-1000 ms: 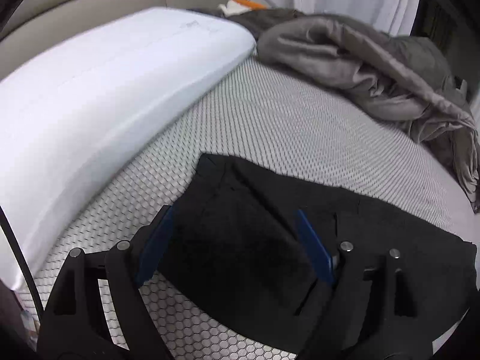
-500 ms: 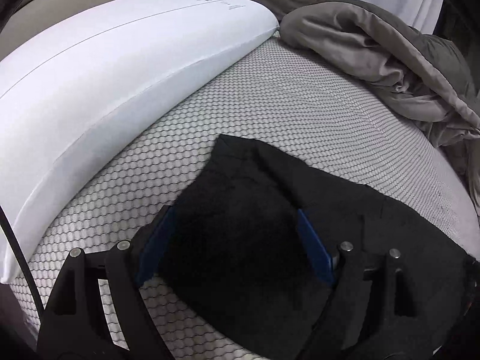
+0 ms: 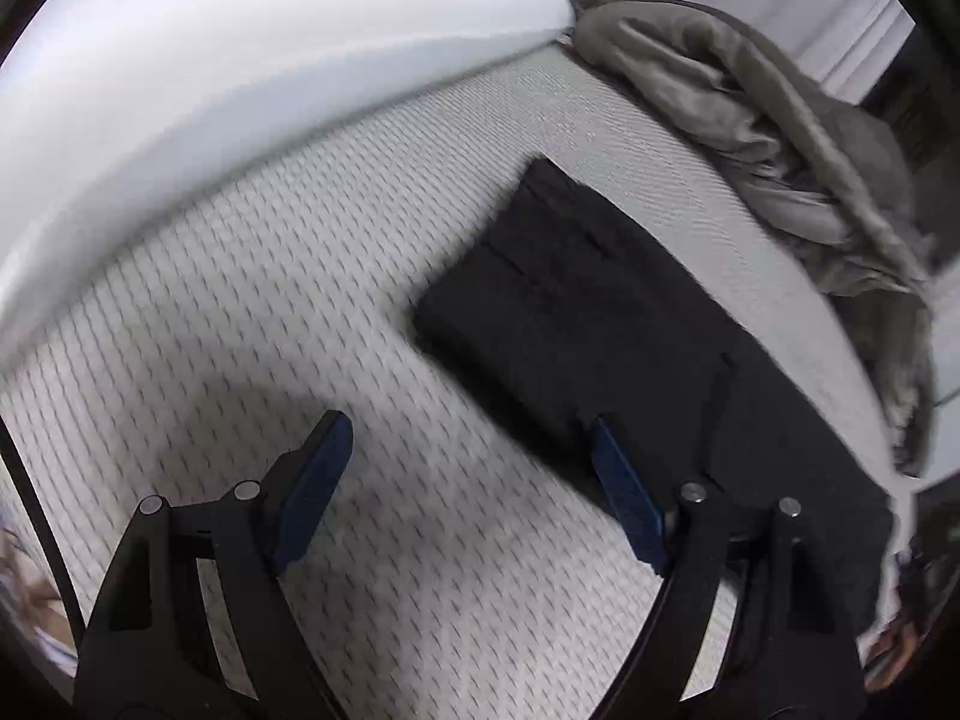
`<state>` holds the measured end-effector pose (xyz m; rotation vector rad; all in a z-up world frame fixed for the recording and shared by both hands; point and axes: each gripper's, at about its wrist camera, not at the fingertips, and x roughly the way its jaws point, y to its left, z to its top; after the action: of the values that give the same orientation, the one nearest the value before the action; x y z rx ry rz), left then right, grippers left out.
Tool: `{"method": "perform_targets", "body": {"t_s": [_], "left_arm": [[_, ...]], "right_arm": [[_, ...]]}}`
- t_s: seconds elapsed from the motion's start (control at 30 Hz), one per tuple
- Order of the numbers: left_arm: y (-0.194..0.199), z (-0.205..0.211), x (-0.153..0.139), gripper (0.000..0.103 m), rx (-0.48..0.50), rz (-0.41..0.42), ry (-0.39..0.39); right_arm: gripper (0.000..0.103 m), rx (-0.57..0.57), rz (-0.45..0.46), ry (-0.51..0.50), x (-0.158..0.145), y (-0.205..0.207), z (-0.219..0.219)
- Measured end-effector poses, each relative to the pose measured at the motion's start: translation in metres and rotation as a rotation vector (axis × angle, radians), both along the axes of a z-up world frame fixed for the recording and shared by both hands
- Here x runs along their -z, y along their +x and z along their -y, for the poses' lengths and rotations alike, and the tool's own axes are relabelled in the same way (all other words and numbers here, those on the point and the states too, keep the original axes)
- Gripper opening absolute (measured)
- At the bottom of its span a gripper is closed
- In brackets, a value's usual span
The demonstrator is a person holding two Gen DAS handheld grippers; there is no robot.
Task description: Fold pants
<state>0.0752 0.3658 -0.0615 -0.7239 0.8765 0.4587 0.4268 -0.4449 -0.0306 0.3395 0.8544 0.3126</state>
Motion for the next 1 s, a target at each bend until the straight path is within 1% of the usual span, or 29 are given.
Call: {"method": "perform_targets", "body": {"t_s": [0.03, 0.07, 0.1, 0.13, 0.17, 0.2, 0.23, 0.27, 0.3, 0.33, 0.4, 0.43, 0.47, 0.53, 0.6, 0.63, 0.67, 0.7, 0.77, 0.8, 0.83, 0.87, 0.9, 0.93, 0.97, 1.0], "left_arm": [[-0.004, 0.005, 0.002, 0.079, 0.017, 0.029, -0.04], [-0.006, 0.011, 0.005, 0.079, 0.034, 0.06, -0.087], [-0.004, 0.014, 0.008, 0.079, 0.052, 0.083, -0.132], [-0.001, 0.016, 0.013, 0.077, 0.069, 0.11, -0.176], [0.005, 0.017, 0.018, 0.074, 0.074, 0.128, -0.2], [0.013, 0.015, 0.023, 0.064, 0.061, 0.136, -0.207], [0.021, 0.012, 0.029, 0.051, 0.036, 0.137, -0.213], [0.026, 0.009, 0.034, 0.043, 0.016, 0.138, -0.224], [0.03, 0.004, 0.038, 0.023, -0.006, 0.146, -0.238], [0.031, -0.002, 0.042, 0.006, -0.042, 0.153, -0.255], [0.025, -0.013, 0.039, 0.002, -0.109, 0.195, -0.269], [0.018, -0.018, 0.033, 0.001, -0.121, 0.213, -0.246], [0.011, -0.022, 0.024, 0.001, -0.127, 0.217, -0.197], [0.005, -0.025, 0.016, 0.001, -0.129, 0.193, -0.14], [0.005, -0.024, 0.014, 0.001, -0.116, 0.163, -0.11], [0.004, -0.023, 0.012, 0.001, -0.113, 0.155, -0.104], [0.005, -0.022, 0.013, 0.001, -0.113, 0.144, -0.099], [0.013, -0.022, 0.012, 0.001, -0.115, 0.136, -0.098], [0.021, -0.021, 0.013, 0.001, -0.118, 0.121, -0.091], [0.024, -0.02, 0.012, 0.001, -0.116, 0.119, -0.085], [0.024, -0.019, 0.011, 0.001, -0.111, 0.119, -0.081], [0.025, -0.017, 0.01, 0.001, -0.107, 0.124, -0.079], [0.019, -0.016, 0.009, 0.001, -0.1, 0.131, -0.073], [0.009, -0.014, 0.008, 0.001, -0.091, 0.132, -0.063], [0.0, -0.012, 0.005, 0.001, -0.077, 0.13, -0.048], [-0.01, -0.007, 0.002, 0.001, -0.063, 0.128, -0.03]], "right_arm": [[0.076, 0.005, 0.018, 0.029, -0.004, -0.019, 0.008], [0.078, 0.011, 0.036, 0.051, -0.008, -0.039, 0.018], [0.081, 0.025, 0.062, 0.072, -0.013, -0.069, 0.029], [0.082, 0.035, 0.076, 0.085, -0.016, -0.086, 0.036], [0.082, 0.049, 0.087, 0.101, -0.018, -0.103, 0.045], [0.084, 0.081, 0.099, 0.131, -0.019, -0.127, 0.059], [0.084, 0.1, 0.104, 0.149, -0.019, -0.142, 0.068], [0.084, 0.12, 0.103, 0.163, -0.018, -0.159, 0.079], [0.084, 0.137, 0.101, 0.164, -0.017, -0.171, 0.085], [0.084, 0.153, 0.1, 0.164, -0.016, -0.179, 0.09], [0.084, 0.206, 0.061, 0.192, -0.005, -0.197, 0.104], [0.084, 0.223, 0.042, 0.202, 0.0, -0.201, 0.11], [0.084, 0.242, 0.028, 0.206, 0.005, -0.204, 0.114], [0.084, 0.256, 0.002, 0.245, 0.018, -0.206, 0.122], [0.084, 0.236, -0.023, 0.291, 0.03, -0.197, 0.121], [0.084, 0.223, -0.028, 0.309, 0.037, -0.184, 0.116], [0.084, 0.215, -0.031, 0.316, 0.042, -0.172, 0.113], [0.083, 0.227, -0.037, 0.298, 0.05, -0.154, 0.108], [0.069, 0.27, -0.039, 0.276, 0.058, -0.127, 0.101], [0.05, 0.297, -0.048, 0.281, 0.063, -0.113, 0.099], [0.028, 0.301, -0.053, 0.291, 0.066, -0.105, 0.098], [0.021, 0.296, -0.055, 0.309, 0.068, -0.1, 0.096], [0.015, 0.302, -0.042, 0.314, 0.066, -0.1, 0.093], [0.012, 0.3, -0.023, 0.303, 0.061, -0.103, 0.09], [0.012, 0.292, 0.005, 0.293, 0.055, -0.11, 0.09], [0.012, 0.281, 0.037, 0.279, 0.046, -0.125, 0.093]]}}
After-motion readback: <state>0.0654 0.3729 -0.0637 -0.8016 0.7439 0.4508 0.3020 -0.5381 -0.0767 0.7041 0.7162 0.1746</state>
